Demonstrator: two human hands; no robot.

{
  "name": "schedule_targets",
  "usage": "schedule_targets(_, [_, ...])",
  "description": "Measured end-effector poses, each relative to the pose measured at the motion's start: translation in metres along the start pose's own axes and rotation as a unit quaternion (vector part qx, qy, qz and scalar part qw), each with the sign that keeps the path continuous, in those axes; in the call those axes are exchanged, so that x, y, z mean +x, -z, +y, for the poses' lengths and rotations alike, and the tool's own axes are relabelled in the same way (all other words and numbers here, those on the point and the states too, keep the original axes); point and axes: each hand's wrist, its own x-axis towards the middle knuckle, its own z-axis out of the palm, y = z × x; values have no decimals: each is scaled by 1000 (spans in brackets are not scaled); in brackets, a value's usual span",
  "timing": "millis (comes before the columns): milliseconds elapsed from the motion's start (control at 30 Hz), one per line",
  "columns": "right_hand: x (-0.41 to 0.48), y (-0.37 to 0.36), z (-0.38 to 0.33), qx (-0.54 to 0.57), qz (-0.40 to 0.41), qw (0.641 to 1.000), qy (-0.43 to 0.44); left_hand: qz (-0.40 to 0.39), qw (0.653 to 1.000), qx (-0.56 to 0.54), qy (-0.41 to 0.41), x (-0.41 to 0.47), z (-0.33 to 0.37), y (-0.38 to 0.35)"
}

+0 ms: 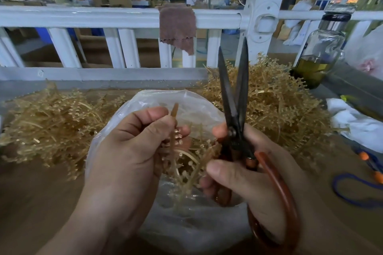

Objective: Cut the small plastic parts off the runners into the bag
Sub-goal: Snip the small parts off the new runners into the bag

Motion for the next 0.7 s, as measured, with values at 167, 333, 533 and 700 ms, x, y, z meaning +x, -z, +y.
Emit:
schedule_targets(167, [-1, -3, 4, 162, 57, 985, 7, 6, 998, 52, -47, -2, -1, 0])
schedule_targets(333, [8, -2, -5, 123, 115, 985, 43, 11, 996, 65, -58, -6, 4, -3])
schedule_targets(533, [25, 6, -19, 152, 124, 979, 47, -111, 984, -127, 61, 8, 9, 7])
schedule_targets(700, [39, 7, -23, 183, 126, 974, 47, -167, 965, -149, 136, 12, 4, 12])
